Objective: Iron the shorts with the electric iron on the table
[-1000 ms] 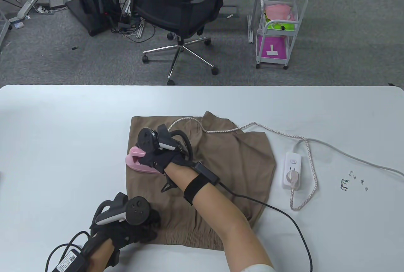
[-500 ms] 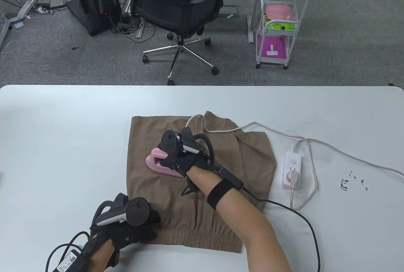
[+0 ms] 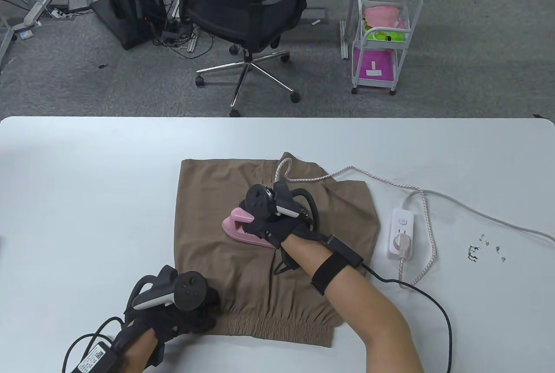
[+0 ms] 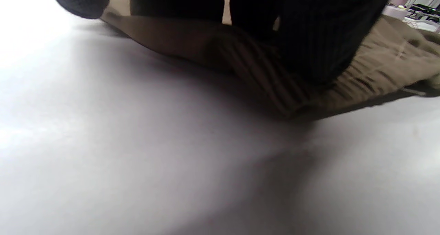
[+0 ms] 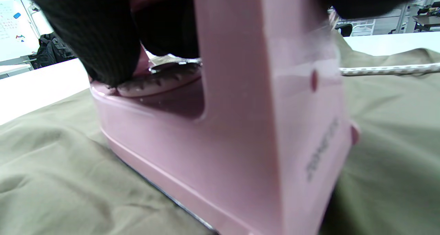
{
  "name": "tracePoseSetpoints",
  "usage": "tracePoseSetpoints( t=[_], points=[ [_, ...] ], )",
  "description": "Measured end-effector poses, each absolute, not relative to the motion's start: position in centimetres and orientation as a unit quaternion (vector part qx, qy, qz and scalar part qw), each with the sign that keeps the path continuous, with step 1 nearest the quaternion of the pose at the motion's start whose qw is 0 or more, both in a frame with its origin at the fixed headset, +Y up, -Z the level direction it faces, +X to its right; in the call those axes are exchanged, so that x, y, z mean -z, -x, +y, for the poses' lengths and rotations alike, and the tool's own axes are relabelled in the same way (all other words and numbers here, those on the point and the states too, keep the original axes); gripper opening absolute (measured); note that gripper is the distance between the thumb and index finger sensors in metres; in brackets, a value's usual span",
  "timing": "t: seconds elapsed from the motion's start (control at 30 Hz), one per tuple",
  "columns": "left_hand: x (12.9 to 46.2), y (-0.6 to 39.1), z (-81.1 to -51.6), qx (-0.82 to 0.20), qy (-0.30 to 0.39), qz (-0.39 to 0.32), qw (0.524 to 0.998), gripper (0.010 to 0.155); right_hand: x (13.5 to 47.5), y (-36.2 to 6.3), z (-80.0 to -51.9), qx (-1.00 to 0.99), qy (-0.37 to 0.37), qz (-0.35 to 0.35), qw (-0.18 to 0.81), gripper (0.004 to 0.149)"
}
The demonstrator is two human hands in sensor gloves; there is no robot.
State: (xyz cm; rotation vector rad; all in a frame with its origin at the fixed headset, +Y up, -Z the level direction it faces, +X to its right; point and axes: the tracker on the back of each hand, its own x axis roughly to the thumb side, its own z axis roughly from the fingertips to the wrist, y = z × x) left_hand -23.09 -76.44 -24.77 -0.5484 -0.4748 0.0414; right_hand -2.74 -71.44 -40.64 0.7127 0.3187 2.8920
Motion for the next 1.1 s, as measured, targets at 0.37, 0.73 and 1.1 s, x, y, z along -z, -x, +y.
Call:
tracePoseSetpoints(
  t=[0.37,0.73,1.1],
  points=[
    [24.8,23.1,-76.5,-0.026,0.270,-0.235,0.934,0.066,41.0,8.6,-71.7,-0.954,-0.266,0.112,0.086,0.056],
    [24.8,23.1,-76.5,-0.027,0.270,-0.235,0.934,0.065,40.7,13.9,-71.8,-0.937,-0.307,0.121,0.112,0.057],
    [24.8,23.1,-76.4,-0.027,0.270,-0.234,0.934,0.066,39.4,14.3,-71.9,-0.928,-0.334,0.130,0.099,0.057]
  ],
)
